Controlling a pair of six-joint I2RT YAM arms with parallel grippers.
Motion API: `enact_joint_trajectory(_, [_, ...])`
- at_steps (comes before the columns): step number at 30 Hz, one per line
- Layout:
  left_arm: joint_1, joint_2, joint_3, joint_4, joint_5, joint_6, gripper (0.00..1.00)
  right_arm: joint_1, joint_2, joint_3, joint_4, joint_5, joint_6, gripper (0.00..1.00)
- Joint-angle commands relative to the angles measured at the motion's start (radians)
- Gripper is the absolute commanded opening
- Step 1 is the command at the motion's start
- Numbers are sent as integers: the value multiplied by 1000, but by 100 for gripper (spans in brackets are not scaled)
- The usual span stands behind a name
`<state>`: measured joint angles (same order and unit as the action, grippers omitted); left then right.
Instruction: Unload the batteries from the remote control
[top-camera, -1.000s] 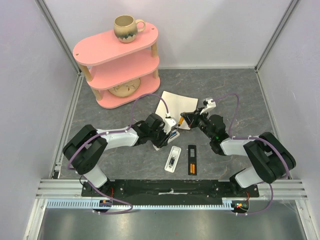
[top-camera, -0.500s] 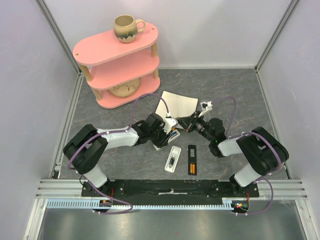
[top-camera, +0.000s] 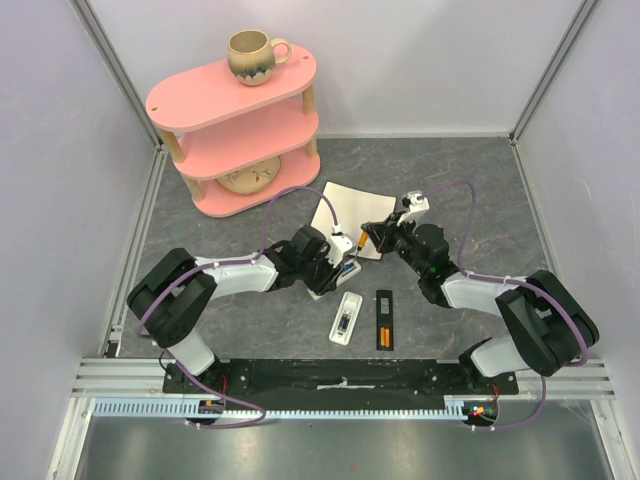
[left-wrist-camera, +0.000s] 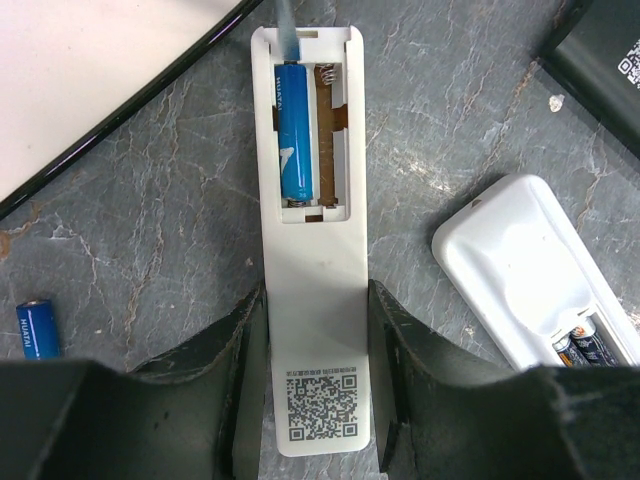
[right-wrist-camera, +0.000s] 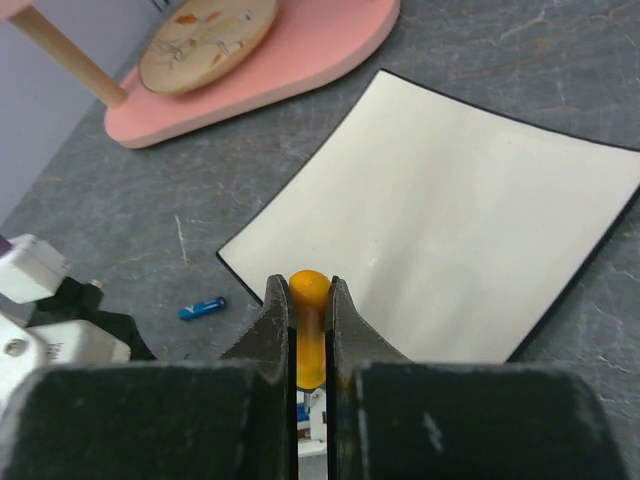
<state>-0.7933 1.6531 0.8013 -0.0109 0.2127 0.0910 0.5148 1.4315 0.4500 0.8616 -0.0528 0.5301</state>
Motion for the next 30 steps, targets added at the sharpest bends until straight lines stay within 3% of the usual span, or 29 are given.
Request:
enact_joint_trajectory(1, [-7,57,1,17,24,3,2,-1,-22,42,-49,47,-77,0])
enact_joint_trajectory(30, [-6,68,10,-8,27,0,2,-1,-10,13,20,-5,-48,0])
